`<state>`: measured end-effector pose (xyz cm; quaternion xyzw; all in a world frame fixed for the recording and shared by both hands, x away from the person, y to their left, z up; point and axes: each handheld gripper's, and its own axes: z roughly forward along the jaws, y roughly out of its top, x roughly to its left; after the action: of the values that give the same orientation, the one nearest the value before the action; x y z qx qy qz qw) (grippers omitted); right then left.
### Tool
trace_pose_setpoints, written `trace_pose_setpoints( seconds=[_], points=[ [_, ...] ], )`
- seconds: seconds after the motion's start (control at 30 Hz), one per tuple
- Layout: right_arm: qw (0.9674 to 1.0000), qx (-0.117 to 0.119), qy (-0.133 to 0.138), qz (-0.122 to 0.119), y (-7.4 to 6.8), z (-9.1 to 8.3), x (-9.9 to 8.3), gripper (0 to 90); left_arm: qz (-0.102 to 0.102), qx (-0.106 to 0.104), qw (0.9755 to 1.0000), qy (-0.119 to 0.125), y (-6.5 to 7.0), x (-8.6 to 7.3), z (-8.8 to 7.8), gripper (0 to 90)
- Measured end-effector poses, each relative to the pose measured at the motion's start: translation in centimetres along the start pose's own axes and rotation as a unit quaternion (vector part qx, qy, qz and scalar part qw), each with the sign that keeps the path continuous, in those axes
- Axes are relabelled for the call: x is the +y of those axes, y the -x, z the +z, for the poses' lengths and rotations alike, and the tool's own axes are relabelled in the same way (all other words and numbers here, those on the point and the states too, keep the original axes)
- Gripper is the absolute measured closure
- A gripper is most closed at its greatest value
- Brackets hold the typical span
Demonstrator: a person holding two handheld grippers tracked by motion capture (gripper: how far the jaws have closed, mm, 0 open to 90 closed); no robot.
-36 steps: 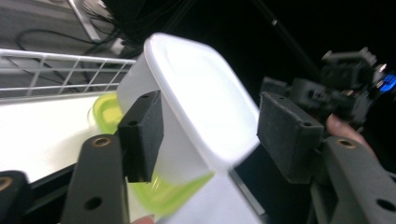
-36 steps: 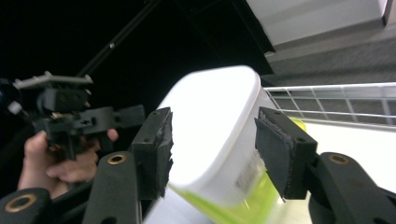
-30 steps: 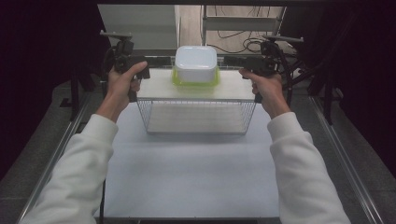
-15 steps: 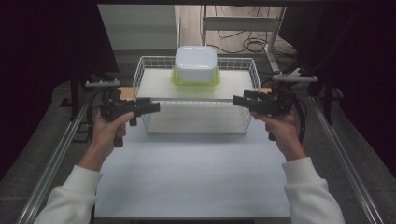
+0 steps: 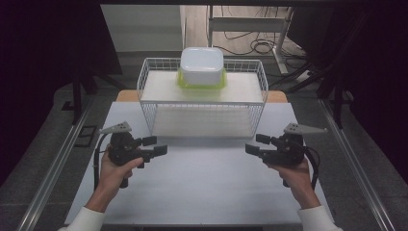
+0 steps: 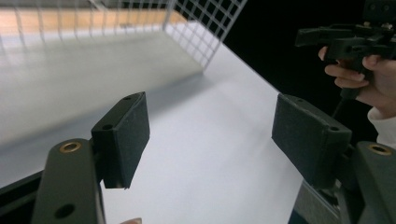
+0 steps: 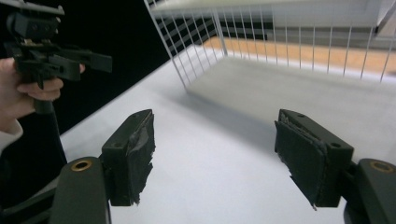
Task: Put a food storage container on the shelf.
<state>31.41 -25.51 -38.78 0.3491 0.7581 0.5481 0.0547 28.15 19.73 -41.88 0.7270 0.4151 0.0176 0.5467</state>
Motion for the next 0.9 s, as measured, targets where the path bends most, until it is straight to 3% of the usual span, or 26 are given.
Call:
trace_pose_setpoints(
  seconds=[0.23, 0.37, 0.57, 0.9],
  points=[
    [0.9991, -0.015, -0.035, 0.02, 0.7, 0.8, -3.7, 27.8, -0.015, 0.012, 0.9991, -0.037, -0.8, -3.4, 1.6, 26.8],
    [0.9984, -0.024, -0.047, 0.024, 1.1, 1.5, -5.0, 27.7, -0.016, 0.023, 0.9984, -0.048, -1.1, -4.3, 2.2, 26.9],
    [0.9959, -0.026, -0.085, 0.011, 1.2, 2.9, -6.1, 27.0, -0.007, 0.039, 0.9976, -0.058, -1.3, -4.7, 2.7, 27.0],
    [0.9957, -0.029, -0.087, 0.006, 1.3, 2.9, -6.3, 27.0, -0.015, 0.047, 0.9973, -0.055, -1.7, -4.9, 2.5, 27.0]
  ],
)
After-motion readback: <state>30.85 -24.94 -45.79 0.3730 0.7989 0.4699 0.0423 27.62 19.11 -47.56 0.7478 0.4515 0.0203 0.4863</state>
